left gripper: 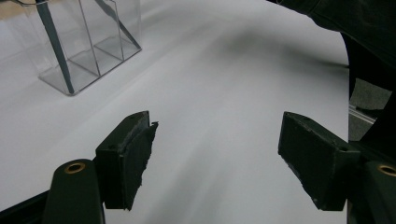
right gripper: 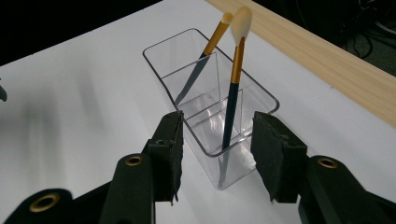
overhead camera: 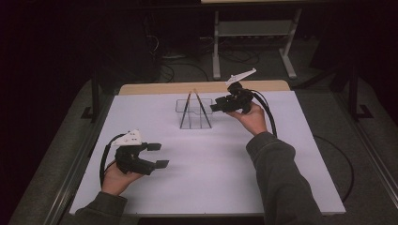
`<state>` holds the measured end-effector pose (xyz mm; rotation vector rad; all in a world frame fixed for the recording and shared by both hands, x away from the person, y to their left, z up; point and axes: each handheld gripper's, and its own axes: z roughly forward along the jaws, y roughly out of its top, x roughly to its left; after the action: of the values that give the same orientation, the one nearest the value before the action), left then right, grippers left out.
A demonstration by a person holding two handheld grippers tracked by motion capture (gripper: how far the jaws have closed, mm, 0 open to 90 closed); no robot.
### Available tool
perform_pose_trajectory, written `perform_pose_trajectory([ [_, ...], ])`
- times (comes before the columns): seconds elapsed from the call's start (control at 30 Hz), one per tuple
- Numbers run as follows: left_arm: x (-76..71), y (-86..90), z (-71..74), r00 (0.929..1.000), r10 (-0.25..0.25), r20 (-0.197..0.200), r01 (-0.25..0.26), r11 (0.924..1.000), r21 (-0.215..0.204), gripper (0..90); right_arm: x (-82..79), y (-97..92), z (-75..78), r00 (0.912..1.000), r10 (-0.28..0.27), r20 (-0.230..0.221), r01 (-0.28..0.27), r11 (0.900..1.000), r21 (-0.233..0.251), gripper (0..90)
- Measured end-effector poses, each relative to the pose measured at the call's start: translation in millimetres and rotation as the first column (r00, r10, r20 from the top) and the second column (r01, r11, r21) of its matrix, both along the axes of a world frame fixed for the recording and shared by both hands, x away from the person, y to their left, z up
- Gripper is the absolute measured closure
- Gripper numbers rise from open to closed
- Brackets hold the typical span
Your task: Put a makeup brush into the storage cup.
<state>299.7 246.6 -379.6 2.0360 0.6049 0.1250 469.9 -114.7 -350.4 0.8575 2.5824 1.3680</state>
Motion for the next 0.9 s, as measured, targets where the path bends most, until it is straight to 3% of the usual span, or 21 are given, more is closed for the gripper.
perform_pose_trajectory([
  [0.9,-1.4,-0.5,-0.5,0.9971,0.064,0.040,-0.065,0.9979,0.004,22.5,-26.0,-31.1,-6.6,0.9988,-0.048,0.013,0.048,0.9985,0.025,43.5],
])
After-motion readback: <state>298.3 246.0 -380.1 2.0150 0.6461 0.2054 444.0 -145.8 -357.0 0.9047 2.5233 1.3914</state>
